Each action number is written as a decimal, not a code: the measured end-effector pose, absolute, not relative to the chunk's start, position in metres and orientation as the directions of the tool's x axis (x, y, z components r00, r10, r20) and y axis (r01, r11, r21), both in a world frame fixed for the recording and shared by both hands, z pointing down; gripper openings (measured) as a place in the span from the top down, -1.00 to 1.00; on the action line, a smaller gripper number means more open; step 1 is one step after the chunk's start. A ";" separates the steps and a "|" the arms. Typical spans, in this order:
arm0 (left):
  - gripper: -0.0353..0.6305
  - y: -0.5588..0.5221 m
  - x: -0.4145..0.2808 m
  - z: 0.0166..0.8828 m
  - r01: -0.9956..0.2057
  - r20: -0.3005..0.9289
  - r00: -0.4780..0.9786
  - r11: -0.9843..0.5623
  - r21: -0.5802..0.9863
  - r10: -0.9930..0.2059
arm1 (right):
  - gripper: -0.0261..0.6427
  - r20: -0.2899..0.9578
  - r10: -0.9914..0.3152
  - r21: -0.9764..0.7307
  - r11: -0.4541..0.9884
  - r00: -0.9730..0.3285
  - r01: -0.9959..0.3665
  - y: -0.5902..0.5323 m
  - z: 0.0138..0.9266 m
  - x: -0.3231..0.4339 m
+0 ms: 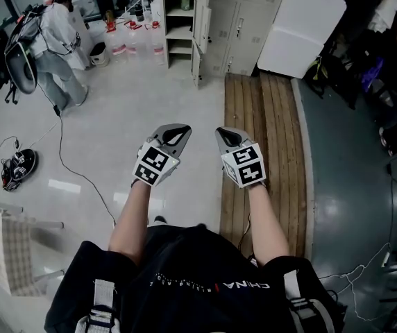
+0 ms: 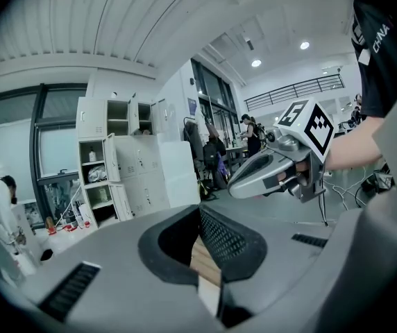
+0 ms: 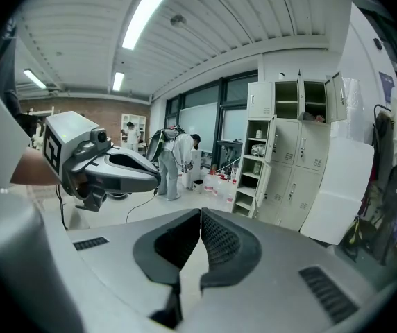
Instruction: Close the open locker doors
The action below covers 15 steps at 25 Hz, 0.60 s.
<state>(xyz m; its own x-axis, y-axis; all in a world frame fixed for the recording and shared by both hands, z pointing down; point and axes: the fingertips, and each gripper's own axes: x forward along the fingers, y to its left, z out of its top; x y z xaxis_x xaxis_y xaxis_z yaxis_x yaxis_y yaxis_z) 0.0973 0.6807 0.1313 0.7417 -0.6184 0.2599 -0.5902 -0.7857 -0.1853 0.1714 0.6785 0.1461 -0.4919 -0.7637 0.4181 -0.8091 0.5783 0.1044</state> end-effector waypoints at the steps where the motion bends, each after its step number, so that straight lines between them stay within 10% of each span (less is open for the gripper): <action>1: 0.83 0.682 0.100 0.132 -0.595 0.260 0.738 -0.782 -0.184 -0.622 | 0.83 0.420 -0.760 0.102 0.583 -0.496 -0.806 0.679 0.148 0.175; 15: 0.83 0.625 0.083 0.169 -0.619 0.295 0.722 -0.774 -0.131 -0.627 | 0.83 0.470 -0.741 0.066 0.572 -0.480 -0.818 0.633 0.185 0.177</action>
<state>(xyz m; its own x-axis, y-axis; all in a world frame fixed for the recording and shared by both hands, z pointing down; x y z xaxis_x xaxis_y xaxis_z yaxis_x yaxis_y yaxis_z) 0.0834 0.6248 0.1695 0.7216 -0.6266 0.2945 -0.6189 -0.7744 -0.1313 0.1771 0.6334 0.1854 -0.4801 -0.7408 0.4698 -0.8178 0.5718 0.0660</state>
